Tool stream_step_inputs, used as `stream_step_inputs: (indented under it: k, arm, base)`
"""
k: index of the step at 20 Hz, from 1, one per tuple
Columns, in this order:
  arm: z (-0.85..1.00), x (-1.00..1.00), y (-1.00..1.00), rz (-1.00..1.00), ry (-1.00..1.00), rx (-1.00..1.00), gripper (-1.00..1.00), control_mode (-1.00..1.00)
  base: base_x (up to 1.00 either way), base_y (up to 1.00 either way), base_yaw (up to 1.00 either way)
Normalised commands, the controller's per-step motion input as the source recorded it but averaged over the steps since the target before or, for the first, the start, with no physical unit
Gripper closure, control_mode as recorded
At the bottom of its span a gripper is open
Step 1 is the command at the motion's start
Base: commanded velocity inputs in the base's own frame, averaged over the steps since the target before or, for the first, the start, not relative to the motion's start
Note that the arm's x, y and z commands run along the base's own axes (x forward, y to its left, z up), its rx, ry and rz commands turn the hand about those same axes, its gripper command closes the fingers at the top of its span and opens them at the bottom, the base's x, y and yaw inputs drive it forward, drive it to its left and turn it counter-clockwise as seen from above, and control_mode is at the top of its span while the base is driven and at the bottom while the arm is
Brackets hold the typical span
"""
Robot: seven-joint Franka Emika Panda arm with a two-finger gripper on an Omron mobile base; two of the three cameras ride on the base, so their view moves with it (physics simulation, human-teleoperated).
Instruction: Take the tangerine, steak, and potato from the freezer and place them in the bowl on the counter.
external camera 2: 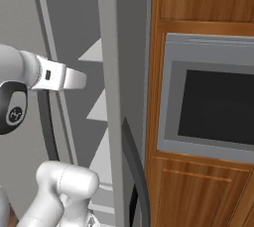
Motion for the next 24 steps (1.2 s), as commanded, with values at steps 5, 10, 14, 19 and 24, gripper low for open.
stream_step_inputs:
  k: [5, 10, 14, 19, 24]
  arm:
    - [0.00, -0.71, 0.12, 0.01, 0.09, 0.02, 1.00, -1.00]
    - [0.00, -0.34, 0.05, 0.00, 0.11, 0.03, 1.00, -1.00]
    - [0.00, 0.00, -0.02, 0.00, 0.03, 0.01, 1.00, -1.00]
    - [-0.05, 0.00, 0.00, 0.00, 0.04, 0.01, 1.00, -1.00]
    - [-0.28, 0.00, 0.00, 0.05, 0.00, 0.01, 1.00, -1.00]
  base:
    - [0.00, 0.00, 0.00]
    - [0.00, 0.00, 0.00]
    - [0.00, 0.00, 0.00]
    - [0.00, 0.00, 0.00]
    - [0.00, 0.00, 0.00]
